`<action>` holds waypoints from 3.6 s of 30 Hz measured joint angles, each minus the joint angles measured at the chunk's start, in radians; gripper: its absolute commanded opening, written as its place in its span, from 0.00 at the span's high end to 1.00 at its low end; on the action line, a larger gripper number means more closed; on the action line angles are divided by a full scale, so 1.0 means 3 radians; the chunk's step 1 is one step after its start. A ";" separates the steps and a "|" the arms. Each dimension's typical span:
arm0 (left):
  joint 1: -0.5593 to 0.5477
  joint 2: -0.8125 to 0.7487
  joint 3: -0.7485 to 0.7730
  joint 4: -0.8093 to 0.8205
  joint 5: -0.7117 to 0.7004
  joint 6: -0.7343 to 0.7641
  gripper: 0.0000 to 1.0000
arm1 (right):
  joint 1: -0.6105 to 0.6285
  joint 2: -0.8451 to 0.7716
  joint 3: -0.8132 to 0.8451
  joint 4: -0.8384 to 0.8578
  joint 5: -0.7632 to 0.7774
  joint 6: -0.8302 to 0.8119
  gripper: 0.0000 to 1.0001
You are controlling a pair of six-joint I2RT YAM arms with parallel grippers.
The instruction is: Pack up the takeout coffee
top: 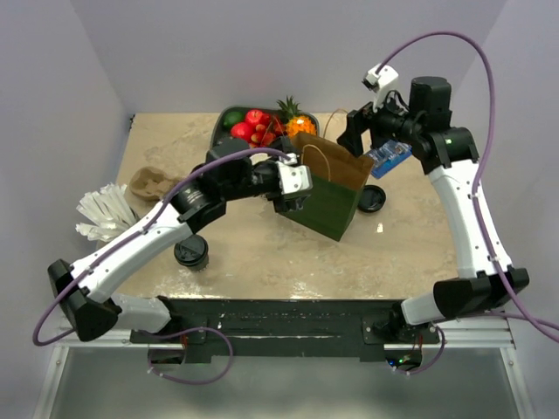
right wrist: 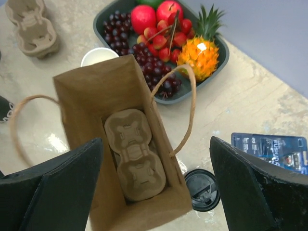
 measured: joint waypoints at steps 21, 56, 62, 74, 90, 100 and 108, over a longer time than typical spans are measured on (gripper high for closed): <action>0.0004 0.0477 0.0266 -0.0092 0.0225 0.0277 0.12 | 0.0001 0.0359 -0.0230 0.0017 -0.0051 -0.0384 0.27; 0.1265 -0.0224 0.0169 0.0048 -0.0385 0.0186 0.09 | 0.0445 0.0106 -0.0472 -0.0285 -0.0120 -0.0861 1.00; 0.1269 -0.0318 0.0158 0.0142 -0.0362 0.0039 0.09 | 0.1019 -0.0610 -0.0790 -0.0340 0.0013 -0.1039 1.00; 0.1288 -0.0319 -0.0034 0.0187 -0.0290 -0.0175 0.09 | 0.1316 -0.0978 -0.1324 -0.0561 0.0131 -0.1291 1.00; 0.1325 -0.0259 -0.0067 0.0220 -0.0256 -0.0216 0.09 | 0.1383 -0.1321 -0.1392 -0.0331 0.0537 -0.1391 1.00; 0.1325 -0.0134 -0.0066 0.0220 -0.0229 -0.0251 0.08 | 0.1382 -0.1184 -0.1775 0.0347 0.1049 -0.1649 1.00; 0.1331 -0.0207 -0.0104 0.0107 0.0125 -0.0412 0.10 | 0.1382 -0.1194 -0.1784 0.0244 0.0726 -0.1670 1.00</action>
